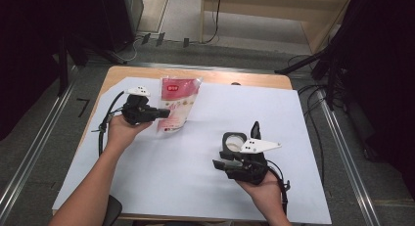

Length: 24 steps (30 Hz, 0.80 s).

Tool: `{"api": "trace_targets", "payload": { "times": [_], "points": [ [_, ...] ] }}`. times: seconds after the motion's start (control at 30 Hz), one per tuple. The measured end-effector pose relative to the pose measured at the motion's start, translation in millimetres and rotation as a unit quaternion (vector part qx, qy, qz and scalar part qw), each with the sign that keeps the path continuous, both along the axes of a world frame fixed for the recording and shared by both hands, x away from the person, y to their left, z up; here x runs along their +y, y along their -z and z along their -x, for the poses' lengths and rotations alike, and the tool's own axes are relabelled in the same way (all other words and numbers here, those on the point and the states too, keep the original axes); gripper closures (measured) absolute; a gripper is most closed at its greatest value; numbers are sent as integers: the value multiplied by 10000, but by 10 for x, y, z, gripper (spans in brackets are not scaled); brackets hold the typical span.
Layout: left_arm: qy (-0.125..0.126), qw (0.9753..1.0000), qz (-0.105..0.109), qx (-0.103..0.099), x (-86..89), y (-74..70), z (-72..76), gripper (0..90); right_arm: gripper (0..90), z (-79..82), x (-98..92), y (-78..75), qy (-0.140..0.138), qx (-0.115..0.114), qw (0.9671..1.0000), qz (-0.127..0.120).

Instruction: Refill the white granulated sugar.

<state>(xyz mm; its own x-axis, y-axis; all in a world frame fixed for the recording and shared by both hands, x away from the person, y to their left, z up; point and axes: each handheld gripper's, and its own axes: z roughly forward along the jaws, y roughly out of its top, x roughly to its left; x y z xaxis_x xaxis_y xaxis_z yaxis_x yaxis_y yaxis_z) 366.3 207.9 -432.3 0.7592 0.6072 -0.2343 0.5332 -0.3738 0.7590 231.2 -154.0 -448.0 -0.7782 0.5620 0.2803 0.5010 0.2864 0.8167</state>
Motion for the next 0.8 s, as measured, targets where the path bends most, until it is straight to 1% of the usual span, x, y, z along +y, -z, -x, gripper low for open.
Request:
{"api": "trace_targets", "payload": {
  "times": [0.03, 0.07, 0.1, 0.13, 0.17, 0.27, 0.3, 0.33, 0.37, 0.4, 0.43, 0.47, 0.5, 0.57, 0.63, 0.67, 0.73, 0.8],
  "points": [
    [38, 10000, -55, -4, 16, 3, 7, 900, 579, -3, -8, 3, 8, 4, 10000, 28],
    [-2, 10000, -49, 62, 25, 11, 23, 900, 579, -6, -12, 5, 18, 13, 10000, 14],
    [-60, 9999, -14, 126, 38, 24, 38, 900, 580, -7, -15, 3, 28, 24, 10000, 14],
    [-65, 9998, 52, 163, 62, 42, 43, 900, 580, -9, -20, -3, 40, 19, 10000, 42],
    [-117, 9998, 69, 166, 89, 53, 49, 897, 581, -12, -22, -5, 52, -9, 10000, 71],
    [-68, 9996, 145, 229, 148, 75, 62, 878, 584, -11, -16, -6, 99, -54, 9996, 246],
    [-65, 9997, 150, 206, 161, 85, 74, 871, 587, -13, -15, -2, 102, -55, 9995, 298],
    [-32, 9996, 146, 224, 171, 95, 85, 868, 591, -15, -18, -1, 93, -36, 9995, 315],
    [-30, 9997, 106, 222, 184, 100, 88, 860, 596, -21, -20, 1, 87, -23, 9995, 302],
    [-32, 9996, 124, 232, 189, 105, 94, 854, 598, -23, -21, -1, 99, -6, 9995, 286],
    [8, 9997, 85, 246, 198, 103, 94, 849, 600, -25, -22, -2, 95, 1, 9996, 260],
    [30, 9995, 75, 294, 206, 100, 93, 842, 604, -28, -25, -5, 85, 12, 9996, 261],
    [-17, 9995, 128, 304, 200, 103, 99, 835, 606, -28, -27, -4, 78, 17, 9997, 245],
    [15, 9995, 132, 293, 206, 100, 96, 821, 612, -32, -30, -3, 61, 31, 9997, 245],
    [6, 9992, 223, 325, 217, 87, 102, 802, 618, -41, -39, 3, 67, 41, 9997, 231],
    [-5, 9992, 289, 292, 226, 78, 107, 784, 625, -46, -43, 4, 69, 55, 9997, 225],
    [-31, 9993, 308, 188, 245, 47, 122, 759, 637, -54, -59, 1, 66, 65, 9997, 213],
    [-47, 9989, 391, 247, 259, 17, 140, 725, 658, -60, -78, -8, 81, 78, 9998, 180]
  ]
}}
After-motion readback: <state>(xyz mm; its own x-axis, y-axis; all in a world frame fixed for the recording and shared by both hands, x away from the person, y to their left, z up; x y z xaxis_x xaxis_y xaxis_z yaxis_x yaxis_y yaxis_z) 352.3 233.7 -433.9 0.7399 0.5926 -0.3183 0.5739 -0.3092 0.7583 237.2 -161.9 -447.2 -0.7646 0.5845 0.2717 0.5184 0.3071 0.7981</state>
